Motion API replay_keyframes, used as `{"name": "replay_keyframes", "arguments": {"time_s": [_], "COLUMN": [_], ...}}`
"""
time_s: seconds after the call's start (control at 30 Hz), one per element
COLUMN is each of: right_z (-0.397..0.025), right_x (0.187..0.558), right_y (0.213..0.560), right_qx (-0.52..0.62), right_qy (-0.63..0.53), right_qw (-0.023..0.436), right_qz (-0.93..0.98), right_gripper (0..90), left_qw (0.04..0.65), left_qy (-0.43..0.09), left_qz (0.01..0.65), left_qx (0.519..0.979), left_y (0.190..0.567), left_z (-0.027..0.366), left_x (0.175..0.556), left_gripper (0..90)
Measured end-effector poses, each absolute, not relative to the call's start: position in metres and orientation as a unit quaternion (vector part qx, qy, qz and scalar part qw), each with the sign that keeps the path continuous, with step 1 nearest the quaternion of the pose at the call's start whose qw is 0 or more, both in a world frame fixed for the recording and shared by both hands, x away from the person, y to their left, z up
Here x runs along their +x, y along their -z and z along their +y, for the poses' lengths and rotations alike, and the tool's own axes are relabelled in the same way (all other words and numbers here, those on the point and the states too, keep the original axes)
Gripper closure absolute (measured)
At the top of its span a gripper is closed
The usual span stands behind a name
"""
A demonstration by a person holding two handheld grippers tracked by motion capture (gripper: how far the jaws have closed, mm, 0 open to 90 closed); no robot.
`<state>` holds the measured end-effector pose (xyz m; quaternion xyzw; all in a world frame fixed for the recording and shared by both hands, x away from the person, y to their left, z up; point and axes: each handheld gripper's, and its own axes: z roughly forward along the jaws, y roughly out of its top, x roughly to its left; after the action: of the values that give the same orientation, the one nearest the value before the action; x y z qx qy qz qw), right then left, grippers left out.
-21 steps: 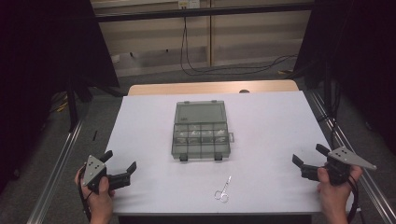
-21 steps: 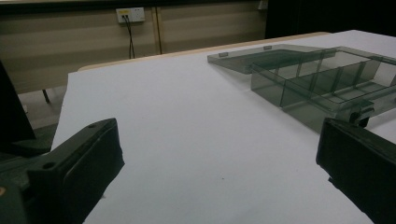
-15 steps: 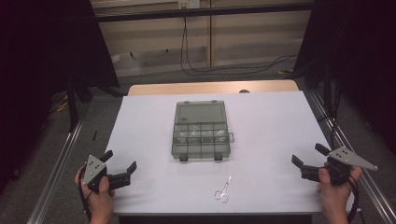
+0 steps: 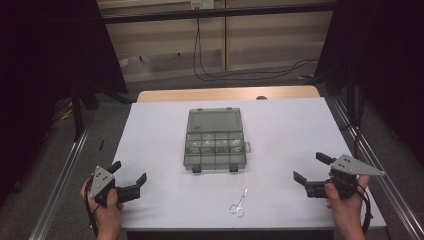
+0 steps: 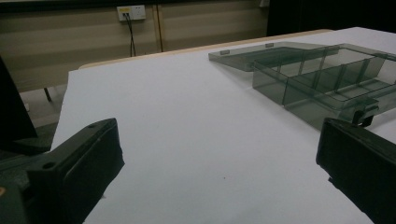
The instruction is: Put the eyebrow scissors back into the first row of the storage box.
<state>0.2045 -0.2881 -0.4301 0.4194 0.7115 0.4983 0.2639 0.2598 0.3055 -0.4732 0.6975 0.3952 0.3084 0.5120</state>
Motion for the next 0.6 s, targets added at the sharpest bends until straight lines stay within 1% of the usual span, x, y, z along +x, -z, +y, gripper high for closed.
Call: {"name": "replay_keyframes", "arguments": {"time_s": [0.07, 0.17, 0.3, 0.6], "right_z": [-0.284, -0.269, -0.252, -0.214], "right_x": [0.204, 0.206, 0.208, 0.22], "right_y": [0.428, 0.42, 0.413, 0.406], "right_qx": [0.413, 0.403, 0.389, 0.37], "right_qy": [-0.497, -0.493, -0.492, -0.472], "right_qw": [0.26, 0.24, 0.224, 0.198], "right_qz": [0.717, 0.733, 0.746, 0.775], "right_gripper": [0.0, 0.0, 0.0, 0.0], "left_qw": [0.512, 0.513, 0.512, 0.505], "left_qy": [-0.309, -0.308, -0.306, -0.306], "left_qz": [0.395, 0.392, 0.395, 0.39], "left_qx": [0.698, 0.699, 0.698, 0.706], "left_y": [0.473, 0.474, 0.474, 0.474], "left_z": [0.306, 0.305, 0.305, 0.304], "left_x": [0.26, 0.26, 0.26, 0.26], "left_gripper": [0.1, 0.1, 0.1, 0.1]}}
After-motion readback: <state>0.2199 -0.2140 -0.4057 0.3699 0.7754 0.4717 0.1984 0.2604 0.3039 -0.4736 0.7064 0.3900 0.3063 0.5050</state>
